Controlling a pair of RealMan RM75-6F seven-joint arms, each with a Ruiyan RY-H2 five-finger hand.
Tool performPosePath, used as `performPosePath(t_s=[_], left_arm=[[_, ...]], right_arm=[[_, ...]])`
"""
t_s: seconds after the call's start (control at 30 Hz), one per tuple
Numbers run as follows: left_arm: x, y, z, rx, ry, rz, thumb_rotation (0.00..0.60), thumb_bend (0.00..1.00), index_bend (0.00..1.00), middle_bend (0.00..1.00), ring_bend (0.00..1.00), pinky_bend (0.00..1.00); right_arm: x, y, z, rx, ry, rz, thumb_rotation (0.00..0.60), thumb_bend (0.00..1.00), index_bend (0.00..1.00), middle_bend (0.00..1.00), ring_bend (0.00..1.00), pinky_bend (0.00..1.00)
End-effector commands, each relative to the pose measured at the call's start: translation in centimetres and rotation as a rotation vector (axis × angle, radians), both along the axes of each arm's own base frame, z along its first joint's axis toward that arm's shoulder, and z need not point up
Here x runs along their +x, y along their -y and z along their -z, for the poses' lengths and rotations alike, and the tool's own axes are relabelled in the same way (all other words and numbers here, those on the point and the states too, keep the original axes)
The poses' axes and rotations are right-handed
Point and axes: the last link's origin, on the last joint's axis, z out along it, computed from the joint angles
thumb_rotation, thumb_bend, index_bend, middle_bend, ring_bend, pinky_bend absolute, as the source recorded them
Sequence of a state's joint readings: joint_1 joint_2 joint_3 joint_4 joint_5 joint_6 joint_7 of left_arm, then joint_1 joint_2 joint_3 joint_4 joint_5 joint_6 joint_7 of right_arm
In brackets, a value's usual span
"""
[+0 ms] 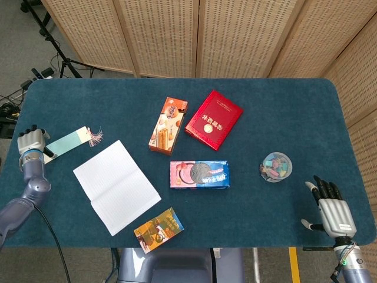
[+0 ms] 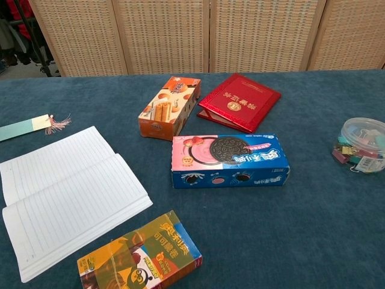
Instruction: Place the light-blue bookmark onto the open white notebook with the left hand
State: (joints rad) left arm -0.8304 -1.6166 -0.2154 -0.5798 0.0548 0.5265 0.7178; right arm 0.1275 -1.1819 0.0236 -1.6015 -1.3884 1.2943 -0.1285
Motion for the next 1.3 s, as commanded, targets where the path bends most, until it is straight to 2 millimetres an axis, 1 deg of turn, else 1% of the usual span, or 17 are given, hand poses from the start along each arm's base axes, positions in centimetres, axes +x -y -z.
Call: performPosePath(t_s=[0.03, 0.37, 1.3], left_arm=[[0.0, -0.1, 0.0, 0.002, -0.002, 0.003, 0.6, 0.14, 0.35, 0.0, 0.0, 0.0], [-0.2, 0.0, 0.6, -0.012, -0.017, 0.009, 0.6, 0.13, 0.35, 0.0, 0.0, 0.0], [-0.3, 0.0, 1.0, -0.02, -0.041, 0.023, 0.6, 0.13, 0.35, 0.0, 0.0, 0.0]], right_arm=[[0.0, 0.0, 0.0, -0.001, 0.0, -0.002, 0.6, 0.1, 0.1, 0.0, 0.0, 0.0], [0.0, 0.0, 0.1, -0.002, 0.001, -0.006, 0.6, 0.1, 0.1, 0.0, 0.0, 0.0], [0.1, 0.0, 0.2, -0.004, 0.002, -0.018, 0.6, 0.1, 0.1, 0.0, 0.0, 0.0]])
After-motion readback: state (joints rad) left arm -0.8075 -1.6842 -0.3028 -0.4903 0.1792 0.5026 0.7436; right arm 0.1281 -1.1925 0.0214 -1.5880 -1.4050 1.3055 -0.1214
